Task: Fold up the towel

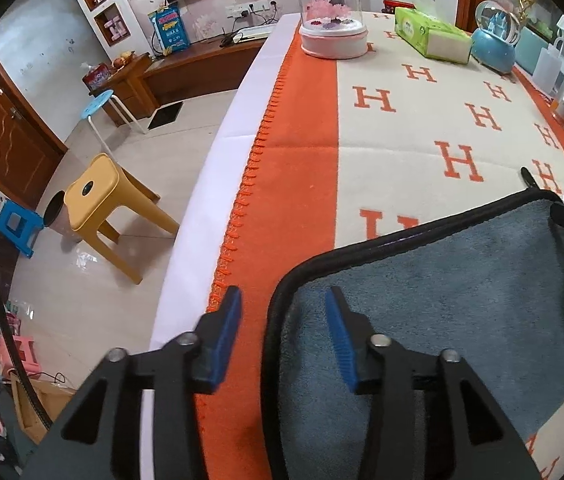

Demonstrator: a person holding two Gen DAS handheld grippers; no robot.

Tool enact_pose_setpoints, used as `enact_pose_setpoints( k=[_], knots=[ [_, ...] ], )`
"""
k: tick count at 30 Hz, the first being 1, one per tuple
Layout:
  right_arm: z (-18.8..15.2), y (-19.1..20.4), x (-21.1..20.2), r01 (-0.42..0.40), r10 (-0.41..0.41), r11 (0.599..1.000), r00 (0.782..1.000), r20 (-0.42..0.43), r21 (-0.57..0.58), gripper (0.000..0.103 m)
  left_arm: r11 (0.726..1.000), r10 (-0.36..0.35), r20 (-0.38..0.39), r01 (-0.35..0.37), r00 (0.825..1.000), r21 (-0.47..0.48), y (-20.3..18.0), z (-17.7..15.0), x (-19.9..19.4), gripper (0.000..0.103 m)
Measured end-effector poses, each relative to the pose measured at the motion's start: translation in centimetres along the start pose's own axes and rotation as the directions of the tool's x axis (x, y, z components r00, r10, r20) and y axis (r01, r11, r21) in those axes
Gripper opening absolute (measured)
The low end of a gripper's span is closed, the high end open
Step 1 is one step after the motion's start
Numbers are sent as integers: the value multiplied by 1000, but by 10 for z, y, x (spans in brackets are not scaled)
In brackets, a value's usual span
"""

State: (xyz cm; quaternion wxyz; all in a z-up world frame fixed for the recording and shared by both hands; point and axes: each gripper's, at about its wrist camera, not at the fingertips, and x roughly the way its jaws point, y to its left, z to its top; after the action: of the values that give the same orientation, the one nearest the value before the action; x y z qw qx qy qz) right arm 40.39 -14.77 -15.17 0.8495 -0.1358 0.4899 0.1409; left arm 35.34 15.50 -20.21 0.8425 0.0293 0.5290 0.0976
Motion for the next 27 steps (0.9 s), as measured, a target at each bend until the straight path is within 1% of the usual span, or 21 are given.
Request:
enact_pose_setpoints(
  k=[1,2,4,5,7,9,17,19,20,21,23,27],
  knots=[
    [-1,-1,-2,-1,1,1000,1000,1,3,29,1000,4,5,-4,1000,-1,0,0,-2,58],
    [-2,-2,-3,-3,3,1000,1000,2,4,29,1000,7,12,-7,1000,-1,-1,0,-5,60],
    [-3,-2,-6,0,0,1000,1000,4,5,29,1000,8,25,-8,1000,2,-3,0,-10,70],
    [-4,-3,-8,-1,1,1000,1000,6,6,29,1000,13,36,-13,999,6,-5,-1,-13,71],
    [-6,-3,-12,-6,5,1000,1000,10,14,29,1000,19,48,-20,999,13,-8,-1,-19,80],
    [-8,-6,-17,-17,17,999,1000,11,30,29,1000,17,56,-18,998,17,-12,-3,-25,82],
    [-19,-9,-42,-27,26,998,999,30,59,29,1000,-7,48,7,999,-6,-21,-12,-49,83],
    [-23,-10,-50,-27,26,998,999,31,63,30,1000,-13,54,14,998,-13,-23,-16,-56,92],
    [-25,-10,-54,-29,27,997,999,30,65,32,1000,-18,60,19,998,-18,-24,-19,-60,93],
    [-28,-10,-59,-30,28,997,999,32,71,38,1000,-19,69,20,997,-23,-26,-22,-66,94],
    [-32,-12,-69,-30,27,996,999,42,80,46,999,-22,74,24,997,-26,-29,-26,-74,94],
    [-43,-14,-91,-33,28,995,998,59,99,47,998,-37,86,41,996,-38,-36,-34,-94,100]
  ],
)
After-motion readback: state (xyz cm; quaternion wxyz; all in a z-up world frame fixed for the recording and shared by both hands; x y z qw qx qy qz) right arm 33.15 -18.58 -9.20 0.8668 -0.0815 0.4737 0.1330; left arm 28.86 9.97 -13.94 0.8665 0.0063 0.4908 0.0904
